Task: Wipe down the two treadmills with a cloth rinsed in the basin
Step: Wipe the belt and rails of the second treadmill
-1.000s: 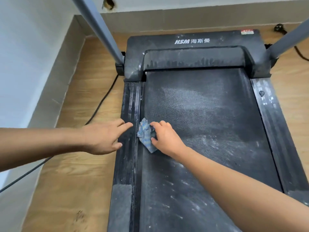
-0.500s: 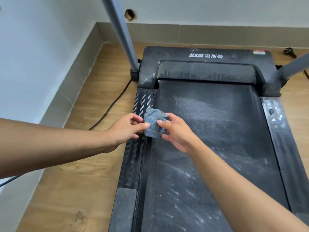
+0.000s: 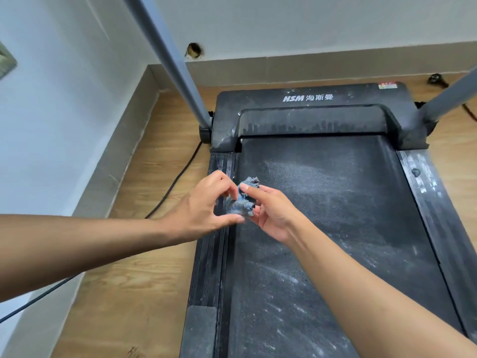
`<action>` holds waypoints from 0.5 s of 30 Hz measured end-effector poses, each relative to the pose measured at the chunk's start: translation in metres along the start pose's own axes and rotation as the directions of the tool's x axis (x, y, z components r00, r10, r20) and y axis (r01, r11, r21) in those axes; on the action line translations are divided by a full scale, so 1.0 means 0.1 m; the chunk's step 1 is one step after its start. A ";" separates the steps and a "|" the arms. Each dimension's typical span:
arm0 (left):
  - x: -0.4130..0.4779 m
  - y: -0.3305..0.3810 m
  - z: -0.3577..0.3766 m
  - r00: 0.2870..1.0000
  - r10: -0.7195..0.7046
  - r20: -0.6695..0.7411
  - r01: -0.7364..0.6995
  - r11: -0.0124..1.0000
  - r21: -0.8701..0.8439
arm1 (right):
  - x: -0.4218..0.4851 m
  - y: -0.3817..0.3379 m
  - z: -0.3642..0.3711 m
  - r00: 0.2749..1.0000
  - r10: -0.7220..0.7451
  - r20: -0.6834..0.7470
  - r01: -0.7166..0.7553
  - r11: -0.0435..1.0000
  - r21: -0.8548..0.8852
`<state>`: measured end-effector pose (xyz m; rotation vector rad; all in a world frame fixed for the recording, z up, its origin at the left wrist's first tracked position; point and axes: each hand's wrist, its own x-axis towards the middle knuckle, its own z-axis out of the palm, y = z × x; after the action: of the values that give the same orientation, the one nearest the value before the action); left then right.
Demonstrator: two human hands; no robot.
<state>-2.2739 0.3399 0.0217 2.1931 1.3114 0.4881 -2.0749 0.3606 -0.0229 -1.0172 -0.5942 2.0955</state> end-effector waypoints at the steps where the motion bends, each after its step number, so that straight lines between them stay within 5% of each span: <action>1: 0.02 0.01 -0.02 1.000 -0.004 -0.026 0.003 1.000 -0.026 | 0.01 -0.01 0.01 1.000 0.009 0.013 -0.009 1.000 0.017; 5: 0.10 0.00 -0.13 0.995 -0.074 -0.061 0.069 0.994 -0.081 | 0.05 -0.02 0.04 1.000 0.028 0.012 -0.029 0.996 0.088; 8: 0.15 0.04 -0.17 0.942 -0.311 -0.129 0.282 0.938 -0.201 | 0.06 0.02 0.02 0.998 0.041 -0.038 -0.036 0.992 0.122; 11: 0.22 0.04 -0.16 0.789 -0.604 -0.111 0.463 0.704 -0.539 | 0.07 0.10 -0.03 0.997 0.066 -0.035 -0.058 0.980 0.188; 15: 0.25 0.08 -0.22 0.675 -0.735 -0.067 0.414 0.452 -0.791 | 0.07 0.24 -0.15 0.983 0.168 0.073 -0.172 0.983 0.059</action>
<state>-2.2694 0.3650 0.0448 0.8734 1.6129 0.9997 -2.0755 0.3523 -0.0508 -0.9931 -0.4828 2.2918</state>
